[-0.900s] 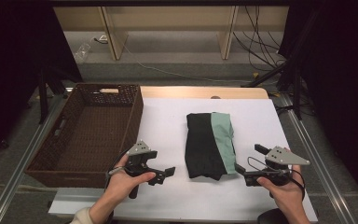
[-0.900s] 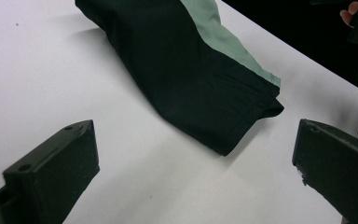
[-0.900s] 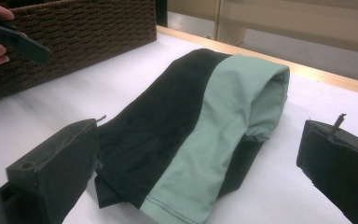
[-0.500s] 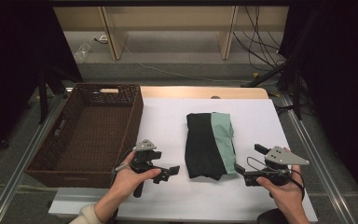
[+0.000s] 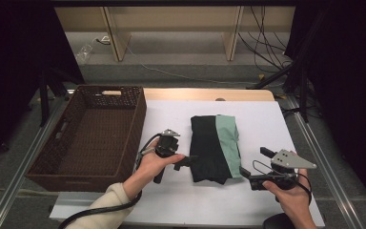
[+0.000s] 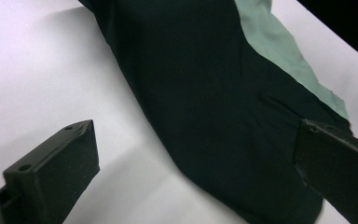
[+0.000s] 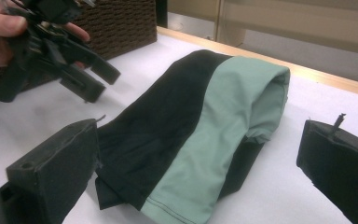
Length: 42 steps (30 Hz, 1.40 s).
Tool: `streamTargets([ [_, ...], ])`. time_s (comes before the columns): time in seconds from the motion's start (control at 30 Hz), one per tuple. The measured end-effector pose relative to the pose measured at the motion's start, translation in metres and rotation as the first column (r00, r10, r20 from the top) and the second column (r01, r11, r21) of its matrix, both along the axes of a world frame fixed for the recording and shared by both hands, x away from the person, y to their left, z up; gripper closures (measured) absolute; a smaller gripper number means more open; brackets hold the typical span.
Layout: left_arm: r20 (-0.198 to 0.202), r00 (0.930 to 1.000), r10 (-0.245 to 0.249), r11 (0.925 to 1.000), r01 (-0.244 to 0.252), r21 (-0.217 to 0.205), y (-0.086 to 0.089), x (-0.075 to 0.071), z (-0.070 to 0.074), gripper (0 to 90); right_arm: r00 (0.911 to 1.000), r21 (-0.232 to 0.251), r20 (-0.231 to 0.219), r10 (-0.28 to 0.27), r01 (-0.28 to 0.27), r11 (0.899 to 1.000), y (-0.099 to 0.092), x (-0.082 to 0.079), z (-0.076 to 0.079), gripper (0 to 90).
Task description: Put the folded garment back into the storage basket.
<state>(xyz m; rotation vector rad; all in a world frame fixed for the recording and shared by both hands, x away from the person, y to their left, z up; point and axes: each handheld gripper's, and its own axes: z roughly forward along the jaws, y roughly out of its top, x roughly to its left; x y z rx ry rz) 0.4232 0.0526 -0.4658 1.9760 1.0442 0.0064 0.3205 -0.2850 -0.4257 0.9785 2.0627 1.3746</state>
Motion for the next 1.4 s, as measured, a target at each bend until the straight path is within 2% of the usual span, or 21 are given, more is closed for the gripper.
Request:
streamTargets([
  [0.1, 0.016, 0.9999, -0.002, 0.9999, 0.002, 0.011, -0.008, 0.004, -0.001, 0.0, 1.0000, 0.001, 0.000, -0.001, 0.001, 1.000, 0.000, 0.000, 0.000, 0.3],
  [0.33, 0.056, 0.9981, -0.024, 0.9996, 0.023, 0.016, -0.016, 0.004, 0.004, 0.0, 1.0000, 0.000, 0.000, 0.000, 0.000, 1.000, 0.000, 0.000, 0.000, 0.3],
  [0.37, 0.076, 0.9967, -0.027, 0.9992, 0.024, 0.031, -0.019, 0.005, 0.006, 0.0, 1.0000, 0.000, 0.000, 0.000, 0.000, 1.000, 0.000, 0.000, 0.000, 0.3],
  [0.43, 0.091, 0.9955, -0.029, 0.9986, 0.025, 0.046, -0.021, 0.005, 0.007, 0.0, 1.0000, 0.000, 0.000, 0.000, 0.000, 1.000, 0.000, 0.000, 0.000, 0.3],
  [0.53, 0.101, 0.9945, -0.029, 0.9978, 0.023, 0.062, -0.023, 0.006, 0.007, 0.0, 1.0000, 0.000, -0.001, 0.000, 0.000, 1.000, 0.000, 0.000, 0.000, 0.3],
  [0.6, 0.111, 0.9935, -0.027, 0.9956, 0.017, 0.093, -0.027, 0.008, 0.005, 0.0, 1.0000, 0.000, -0.001, 0.000, 0.000, 1.000, 0.000, 0.000, 0.000, 0.3],
  [0.67, 0.108, 0.9938, -0.025, 0.9954, 0.015, 0.094, -0.028, 0.009, 0.005, 0.0, 1.0000, 0.000, -0.001, 0.000, 0.000, 1.000, 0.000, 0.000, 0.000, 0.3],
  [0.8, 0.073, 0.9973, -0.014, 0.9939, 0.005, 0.111, -0.034, 0.020, -0.003, 0.0, 1.0000, 0.000, 0.000, 0.002, -0.002, 1.000, 0.000, 0.000, 0.000, 0.3],
  [0.97, 0.060, 0.9982, -0.005, 0.9919, -0.003, 0.127, -0.042, 0.030, -0.014, 0.0, 1.0000, 0.001, -0.001, 0.002, -0.002, 1.000, 0.000, 0.000, 0.000, 0.3],
  [1.1, 0.067, 0.9977, 0.012, 0.9914, -0.020, 0.129, -0.046, 0.036, -0.020, 0.0, 1.0000, 0.001, -0.001, 0.003, -0.003, 1.000, 0.000, 0.000, 0.000, 0.3],
  [1.23, 0.036, 0.9991, 0.023, 0.9935, -0.027, 0.111, -0.050, 0.043, -0.028, 0.0, 1.0000, 0.001, -0.001, 0.005, -0.005, 1.000, 0.000, 0.000, 0.000, 0.3],
  [1.27, 0.048, 0.9987, 0.017, 0.9926, -0.022, 0.119, -0.052, 0.044, -0.028, 0.0, 1.0000, 0.001, -0.001, 0.004, -0.004, 1.000, 0.000, 0.000, 0.000, 0.4],
  [1.4, 0.053, 0.9986, 0.009, 0.9937, -0.015, 0.111, -0.058, 0.046, -0.029, 0.6, 1.0000, -0.001, -0.002, 0.007, -0.007, 1.000, 0.000, 0.001, -0.001, 0.3],
])
